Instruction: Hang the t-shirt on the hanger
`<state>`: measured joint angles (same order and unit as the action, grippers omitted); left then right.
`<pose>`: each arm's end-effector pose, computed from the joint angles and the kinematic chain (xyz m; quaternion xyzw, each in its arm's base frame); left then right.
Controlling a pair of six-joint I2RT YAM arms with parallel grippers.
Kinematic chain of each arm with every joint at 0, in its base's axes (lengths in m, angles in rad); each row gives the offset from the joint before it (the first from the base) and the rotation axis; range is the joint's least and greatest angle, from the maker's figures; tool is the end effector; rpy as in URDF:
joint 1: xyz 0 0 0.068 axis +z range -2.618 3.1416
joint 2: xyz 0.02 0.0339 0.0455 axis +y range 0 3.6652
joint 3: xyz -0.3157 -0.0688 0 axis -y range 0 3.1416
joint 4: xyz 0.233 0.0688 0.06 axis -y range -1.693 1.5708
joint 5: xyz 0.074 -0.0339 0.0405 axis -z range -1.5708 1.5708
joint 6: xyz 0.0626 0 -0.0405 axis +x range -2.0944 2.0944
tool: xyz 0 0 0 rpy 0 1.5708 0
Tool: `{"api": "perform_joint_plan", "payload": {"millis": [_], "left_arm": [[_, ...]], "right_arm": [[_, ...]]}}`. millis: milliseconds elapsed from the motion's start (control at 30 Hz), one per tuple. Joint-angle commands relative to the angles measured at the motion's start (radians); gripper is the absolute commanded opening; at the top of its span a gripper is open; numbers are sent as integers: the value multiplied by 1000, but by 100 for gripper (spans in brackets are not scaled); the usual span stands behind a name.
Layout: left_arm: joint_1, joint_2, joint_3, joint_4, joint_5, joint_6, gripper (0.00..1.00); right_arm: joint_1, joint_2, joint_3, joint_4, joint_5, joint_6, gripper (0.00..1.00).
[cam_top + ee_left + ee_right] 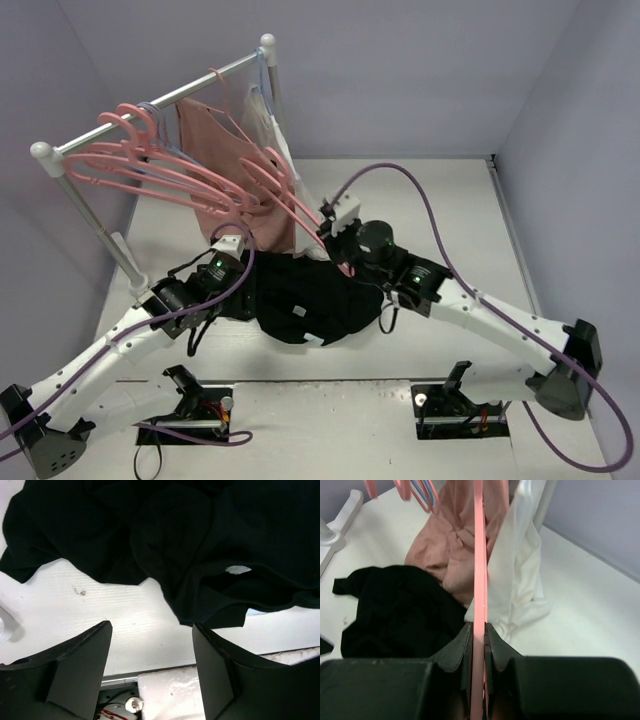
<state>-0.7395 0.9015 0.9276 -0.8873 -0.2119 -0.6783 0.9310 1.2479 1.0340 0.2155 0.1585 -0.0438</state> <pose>0.1149 -0.0870 0.3246 -0.0082 0.9331 -0.1496 0.3268 0.1847 0.2316 0.4223 -0.2804 0.6485 0.2523 0.6612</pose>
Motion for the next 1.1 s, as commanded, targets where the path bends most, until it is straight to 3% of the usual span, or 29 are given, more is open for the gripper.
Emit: {"api": "perform_joint_plan", "payload": {"millis": [0, 167, 333, 467, 733, 1067], "left_arm": [[-6, 27, 49, 76, -11, -70, 61], [-42, 53, 38, 106, -33, -142, 61], [-146, 119, 62, 112, -137, -205, 61], [-213, 209, 89, 105, -213, -221, 59], [-247, 407, 102, 104, -343, -271, 55], [-254, 496, 70, 100, -426, -303, 52]], "right_arm": [[11, -154, -103, 22, 28, 73, 0], [22, -323, -233, -45, 31, 150, 0], [23, -455, -334, -80, 43, 215, 0], [25, -483, -359, -98, 42, 233, 0], [25, -527, -384, -111, 60, 239, 0], [26, -580, -425, -126, 58, 258, 0]]}}
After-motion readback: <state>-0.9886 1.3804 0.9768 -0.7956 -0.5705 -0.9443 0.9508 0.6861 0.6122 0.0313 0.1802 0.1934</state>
